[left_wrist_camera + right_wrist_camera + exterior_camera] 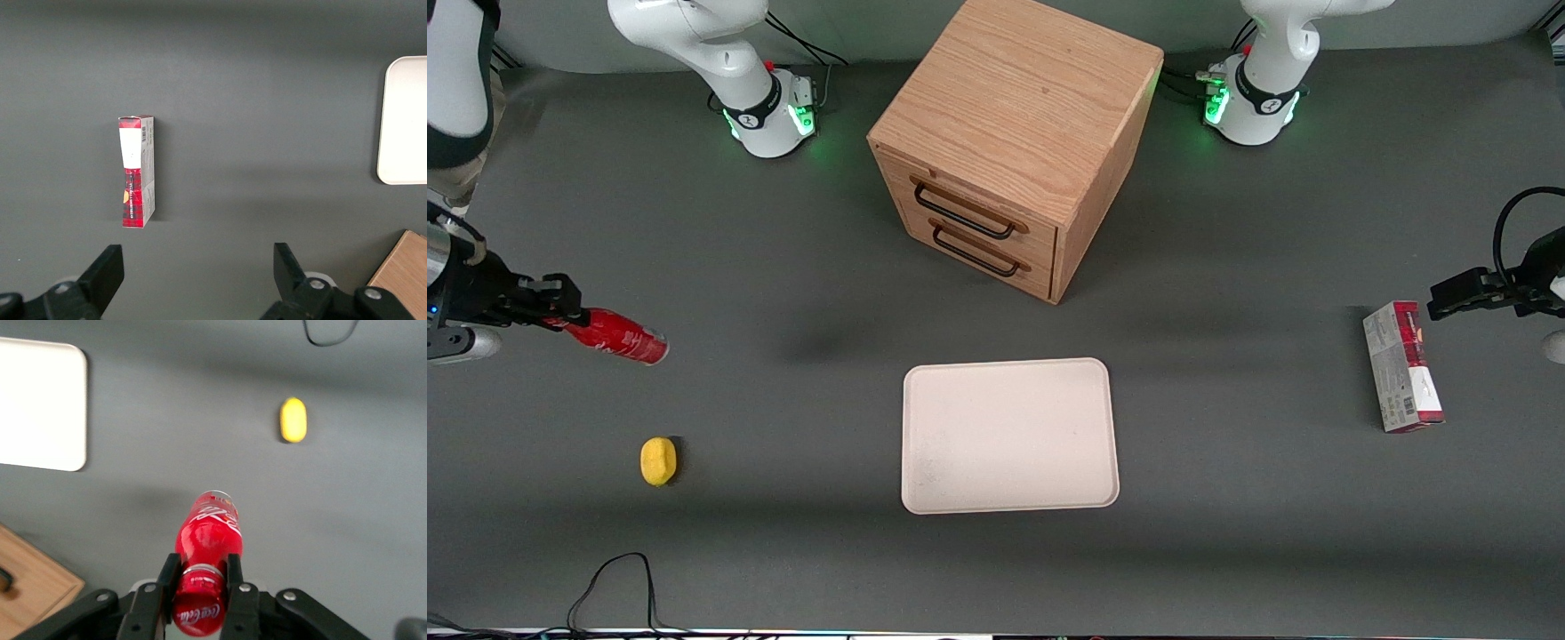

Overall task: Place coke bottle on tray
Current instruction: 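Lift the bottle and carry it with the right gripper to the white tray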

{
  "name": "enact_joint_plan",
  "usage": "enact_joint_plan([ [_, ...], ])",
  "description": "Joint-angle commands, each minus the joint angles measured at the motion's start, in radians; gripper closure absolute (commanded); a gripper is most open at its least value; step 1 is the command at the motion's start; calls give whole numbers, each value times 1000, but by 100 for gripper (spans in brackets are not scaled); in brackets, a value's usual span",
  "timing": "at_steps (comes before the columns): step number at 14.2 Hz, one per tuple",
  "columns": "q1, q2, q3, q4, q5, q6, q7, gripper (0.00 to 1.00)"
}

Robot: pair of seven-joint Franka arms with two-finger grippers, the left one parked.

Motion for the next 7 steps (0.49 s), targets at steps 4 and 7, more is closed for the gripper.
enact_joint_plan([
  [4,-1,369,288,420,-65,3,198,100],
  [7,11,482,452,420,-180,190,299,100],
])
